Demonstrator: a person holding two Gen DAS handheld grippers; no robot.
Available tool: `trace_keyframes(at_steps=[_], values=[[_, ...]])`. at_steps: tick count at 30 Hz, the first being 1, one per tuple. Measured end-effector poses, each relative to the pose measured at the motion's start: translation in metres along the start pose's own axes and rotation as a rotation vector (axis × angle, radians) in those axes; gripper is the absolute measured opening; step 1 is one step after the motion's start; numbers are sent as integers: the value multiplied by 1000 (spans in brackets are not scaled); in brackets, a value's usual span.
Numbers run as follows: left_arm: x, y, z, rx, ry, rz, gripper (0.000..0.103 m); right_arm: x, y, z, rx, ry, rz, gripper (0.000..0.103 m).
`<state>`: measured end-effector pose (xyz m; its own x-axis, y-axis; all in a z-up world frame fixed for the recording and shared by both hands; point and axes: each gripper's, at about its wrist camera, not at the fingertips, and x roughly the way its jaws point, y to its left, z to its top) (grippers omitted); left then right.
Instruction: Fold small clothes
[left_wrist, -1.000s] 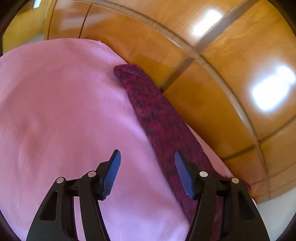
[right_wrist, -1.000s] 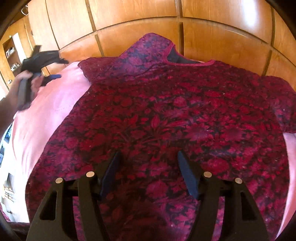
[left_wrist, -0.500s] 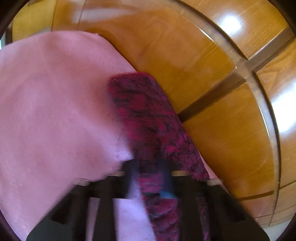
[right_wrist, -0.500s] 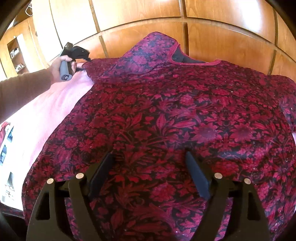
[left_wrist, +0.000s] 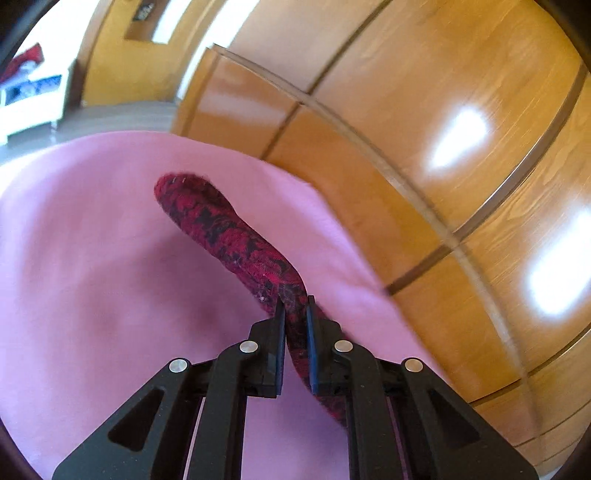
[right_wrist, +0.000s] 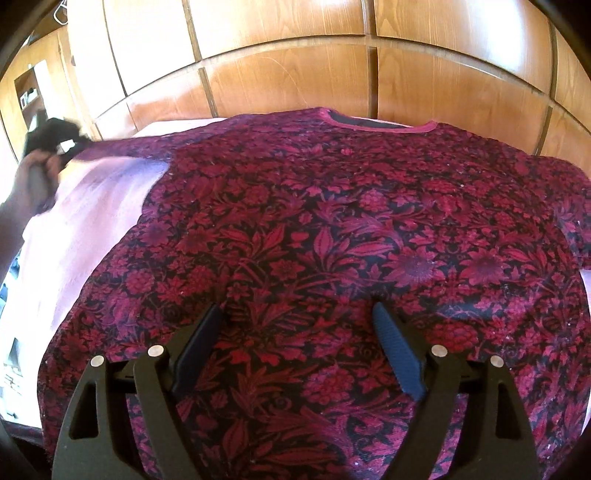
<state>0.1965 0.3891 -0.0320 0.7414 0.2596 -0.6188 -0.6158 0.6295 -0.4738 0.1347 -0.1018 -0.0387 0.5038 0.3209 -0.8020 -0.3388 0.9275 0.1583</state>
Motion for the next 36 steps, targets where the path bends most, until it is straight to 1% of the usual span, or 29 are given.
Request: trace_keyframes(at_steps=[1, 2, 3, 4, 5, 7, 11, 12, 14, 15, 16, 17, 18, 19, 20, 21, 22, 25, 26, 27, 28, 29, 30, 31, 32, 33, 34, 35, 36], values=[[6, 4, -8, 55, 9, 67, 9, 0, 1, 0, -3, 0, -6, 83], [10, 9, -15, 77, 34, 108, 9, 1, 1, 0, -7, 0, -12, 83], [20, 17, -24, 77, 99, 136, 10, 1, 3, -1, -10, 0, -17, 83], [24, 23, -28, 69, 135, 153, 12, 1, 4, -1, -12, 0, -22, 83], [22, 26, -33, 63, 147, 166, 16, 2, 4, -1, -14, 0, -25, 83], [5, 24, -41, 80, 141, 149, 18, 1, 5, -2, -13, -1, -28, 83], [-27, 15, -58, 84, 181, 53, 18, 1, 7, -2, -12, 4, -33, 83], [-41, 10, -67, 98, 193, 8, 18, -1, 7, -1, -9, 10, -33, 83], [-58, -3, -89, 171, 228, -61, 18, -9, 5, 1, 6, 14, -35, 83], [-67, -13, -103, 208, 248, -99, 21, -18, -1, 0, 30, 7, -37, 83], [-74, -19, -115, 231, 282, -141, 35, -27, -7, 0, 56, -3, -42, 83], [-83, -24, -128, 247, 324, -190, 46, -36, -15, -2, 89, -16, -53, 83], [-89, -30, -139, 256, 358, -243, 50, -50, -29, -7, 133, -37, -77, 83], [-100, -35, -155, 274, 391, -311, 54, -62, -41, -11, 162, -52, -105, 83], [-109, -39, -168, 301, 415, -355, 54, -73, -53, -17, 188, -67, -141, 83], [-116, -42, -177, 323, 432, -377, 54, -88, -71, -25, 225, -81, -193, 83], [-124, -46, -193, 365, 469, -403, 54, -101, -88, -34, 264, -85, -232, 83], [-138, -49, -225, 444, 559, -448, 54, -124, -128, -62, 346, -56, -314, 83], [-143, -49, -234, 469, 582, -457, 54, -127, -134, -69, 360, -41, -311, 79], [-144, -52, -244, 495, 596, -452, 54, -131, -140, -81, 384, -18, -272, 76], [-148, -51, -255, 523, 610, -437, 49, -131, -142, -88, 397, -3, -234, 70], [-149, -52, -261, 542, 615, -424, 33, -131, -140, -95, 402, 15, -202, 66], [-149, -53, -265, 575, 609, -400, 29, -128, -135, -104, 389, 41, -180, 63], [-150, -53, -266, 580, 601, -399, 22, -128, -130, -110, 376, 47, -175, 54], [-152, -52, -263, 576, 600, -396, 16, -129, -126, -114, 369, 41, -161, 40], [-153, -54, -259, 589, 591, -383, 14, -130, -123, -115, 374, 37, -146, 33], [-152, -57, -257, 604, 578, -372, 12, -133, -121, -115, 384, 33, -133, 22], [-154, -57, -252, 619, 567, -364, 12, -138, -119, -114, 397, 26, -114, 17], [-157, -58, -250, 627, 562, -358, 12, -143, -119, -113, 400, 18, -94, 16]])
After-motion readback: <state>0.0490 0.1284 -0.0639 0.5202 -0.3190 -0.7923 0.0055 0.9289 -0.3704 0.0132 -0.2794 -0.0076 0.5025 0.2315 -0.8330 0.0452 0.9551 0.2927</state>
